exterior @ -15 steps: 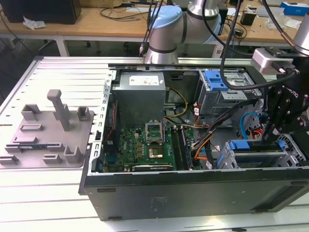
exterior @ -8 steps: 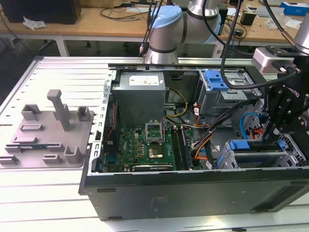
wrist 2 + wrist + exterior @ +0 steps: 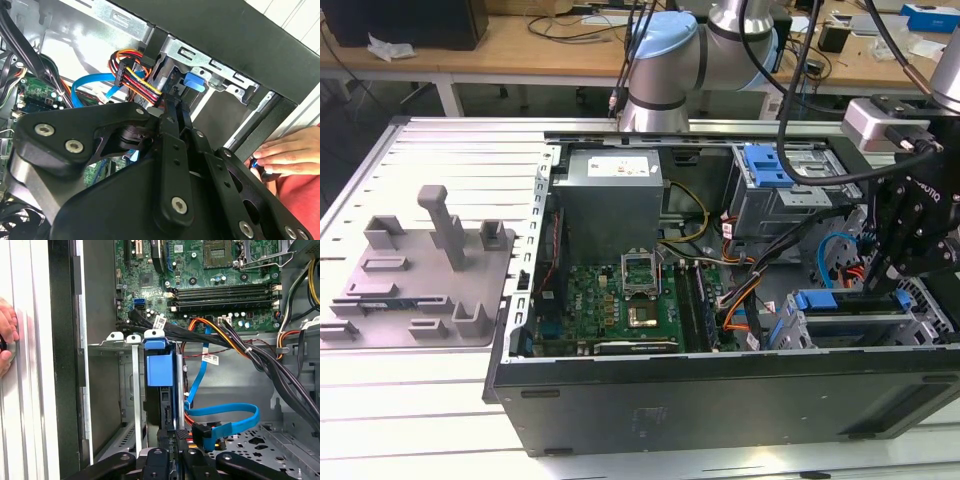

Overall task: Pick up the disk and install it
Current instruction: 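Insert the first disk wire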

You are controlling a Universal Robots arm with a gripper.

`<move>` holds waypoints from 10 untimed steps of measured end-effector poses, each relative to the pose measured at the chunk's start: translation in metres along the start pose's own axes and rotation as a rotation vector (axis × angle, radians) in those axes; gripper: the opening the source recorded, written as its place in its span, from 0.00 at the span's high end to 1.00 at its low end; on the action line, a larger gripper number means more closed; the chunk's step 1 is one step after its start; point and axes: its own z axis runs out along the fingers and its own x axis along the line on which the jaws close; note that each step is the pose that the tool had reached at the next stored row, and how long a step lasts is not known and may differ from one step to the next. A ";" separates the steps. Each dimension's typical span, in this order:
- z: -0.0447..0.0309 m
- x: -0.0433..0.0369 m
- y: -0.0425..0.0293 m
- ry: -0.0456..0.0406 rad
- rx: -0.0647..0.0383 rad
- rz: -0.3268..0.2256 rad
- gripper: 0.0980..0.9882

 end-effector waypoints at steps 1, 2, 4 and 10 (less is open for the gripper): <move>0.0000 0.0000 0.0000 0.0001 0.000 0.000 0.92; 0.0000 0.0000 0.0000 0.0000 0.000 0.000 0.92; 0.0000 0.0000 0.0000 0.0000 0.000 0.000 0.92; 0.0015 -0.0002 -0.0008 -0.0002 0.000 0.000 0.92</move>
